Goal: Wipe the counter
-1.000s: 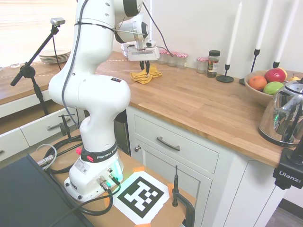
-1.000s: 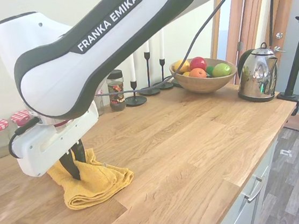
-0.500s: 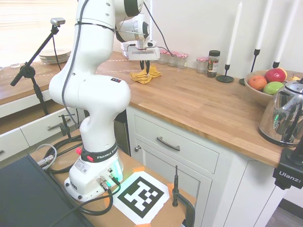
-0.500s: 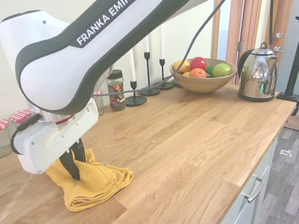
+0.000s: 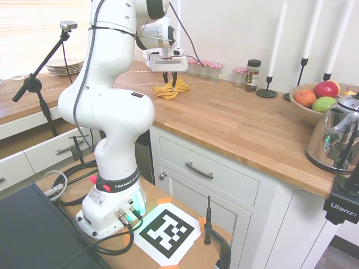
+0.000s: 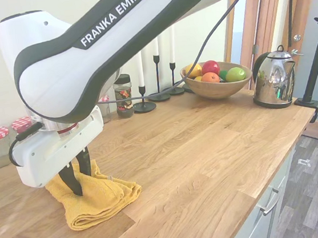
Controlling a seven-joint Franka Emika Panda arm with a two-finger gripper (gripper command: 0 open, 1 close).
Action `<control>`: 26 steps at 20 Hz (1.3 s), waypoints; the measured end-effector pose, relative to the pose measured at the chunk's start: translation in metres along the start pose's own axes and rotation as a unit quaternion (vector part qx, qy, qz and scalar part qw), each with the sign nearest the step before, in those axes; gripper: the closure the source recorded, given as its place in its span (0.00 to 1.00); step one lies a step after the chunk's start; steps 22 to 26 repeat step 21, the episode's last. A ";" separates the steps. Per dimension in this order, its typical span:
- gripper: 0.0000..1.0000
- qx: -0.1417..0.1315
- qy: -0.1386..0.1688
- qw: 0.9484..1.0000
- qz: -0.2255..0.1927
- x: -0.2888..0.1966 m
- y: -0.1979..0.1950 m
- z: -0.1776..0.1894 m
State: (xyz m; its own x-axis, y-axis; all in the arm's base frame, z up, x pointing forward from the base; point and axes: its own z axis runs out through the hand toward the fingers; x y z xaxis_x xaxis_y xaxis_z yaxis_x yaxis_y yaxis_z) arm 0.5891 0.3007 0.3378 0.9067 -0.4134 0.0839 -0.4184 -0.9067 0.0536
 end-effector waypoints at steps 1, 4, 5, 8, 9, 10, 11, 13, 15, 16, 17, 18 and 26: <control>0.00 0.000 0.000 1.000 0.000 0.000 0.001 0.000; 0.00 0.000 0.000 1.000 0.001 -0.001 0.004 -0.001; 0.00 -0.001 0.000 1.000 0.001 -0.002 0.005 -0.001; 0.00 0.000 0.002 1.000 0.002 -0.002 0.008 -0.005; 0.00 0.000 0.003 1.000 0.002 -0.002 0.010 -0.006; 0.00 0.000 0.003 1.000 0.003 -0.003 0.012 -0.008; 0.00 0.000 0.004 1.000 0.003 -0.003 0.014 -0.010; 0.00 0.001 0.007 1.000 0.006 -0.002 0.019 -0.016; 0.00 0.002 0.009 1.000 0.008 -0.002 0.024 -0.021; 0.00 0.002 0.010 1.000 0.008 -0.002 0.026 -0.024; 0.00 0.003 0.011 1.000 0.009 -0.003 0.028 -0.026; 0.00 0.002 0.011 1.000 0.009 -0.004 0.030 -0.027; 0.00 0.002 0.011 1.000 0.008 -0.008 0.032 -0.029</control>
